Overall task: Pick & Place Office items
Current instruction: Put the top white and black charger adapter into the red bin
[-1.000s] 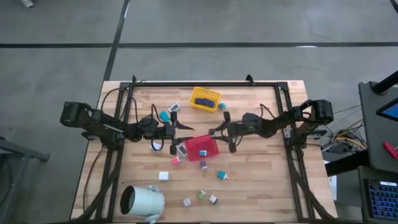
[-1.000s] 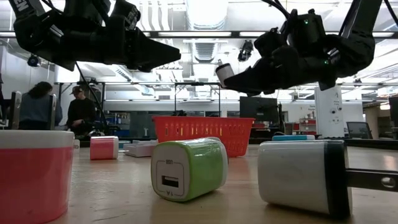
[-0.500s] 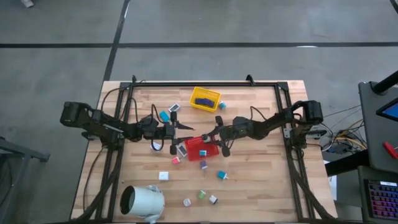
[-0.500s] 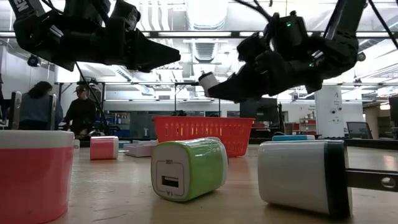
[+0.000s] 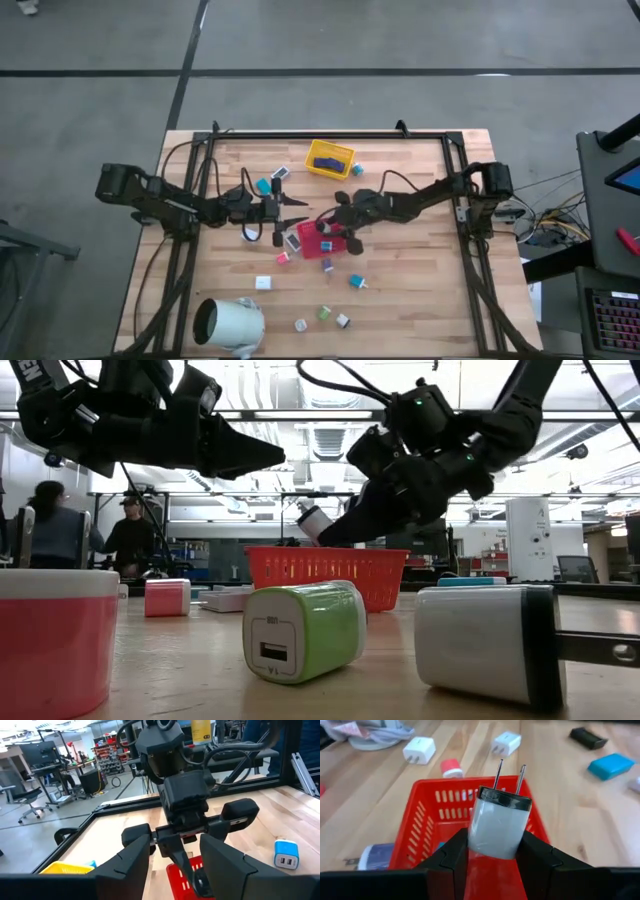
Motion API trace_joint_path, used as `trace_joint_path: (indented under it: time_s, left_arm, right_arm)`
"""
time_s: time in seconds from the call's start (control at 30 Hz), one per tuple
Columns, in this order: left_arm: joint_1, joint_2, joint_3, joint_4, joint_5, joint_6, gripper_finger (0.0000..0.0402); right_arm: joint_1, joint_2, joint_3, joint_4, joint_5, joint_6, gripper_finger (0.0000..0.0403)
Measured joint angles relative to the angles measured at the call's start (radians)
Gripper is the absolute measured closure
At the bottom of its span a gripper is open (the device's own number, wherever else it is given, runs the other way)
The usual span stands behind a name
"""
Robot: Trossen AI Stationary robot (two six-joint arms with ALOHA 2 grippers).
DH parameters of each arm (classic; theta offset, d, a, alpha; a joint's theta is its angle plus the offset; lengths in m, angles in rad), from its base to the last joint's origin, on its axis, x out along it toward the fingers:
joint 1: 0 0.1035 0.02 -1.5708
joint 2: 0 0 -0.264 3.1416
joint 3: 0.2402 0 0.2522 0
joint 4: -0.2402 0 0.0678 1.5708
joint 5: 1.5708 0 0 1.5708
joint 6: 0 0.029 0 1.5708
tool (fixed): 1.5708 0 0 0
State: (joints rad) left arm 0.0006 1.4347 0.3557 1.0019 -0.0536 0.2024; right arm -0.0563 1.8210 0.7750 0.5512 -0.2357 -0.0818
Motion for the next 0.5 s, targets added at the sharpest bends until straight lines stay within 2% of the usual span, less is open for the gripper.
trace_joint_path:
  time_s: [0.5]
  left_arm:
    - [0.002, -0.001, -0.001, 0.0, 0.0, 0.0, 0.0225]
  right_arm:
    - [0.006, -0.001, 0.168, -0.419, -0.06, -0.032, 0.0278]
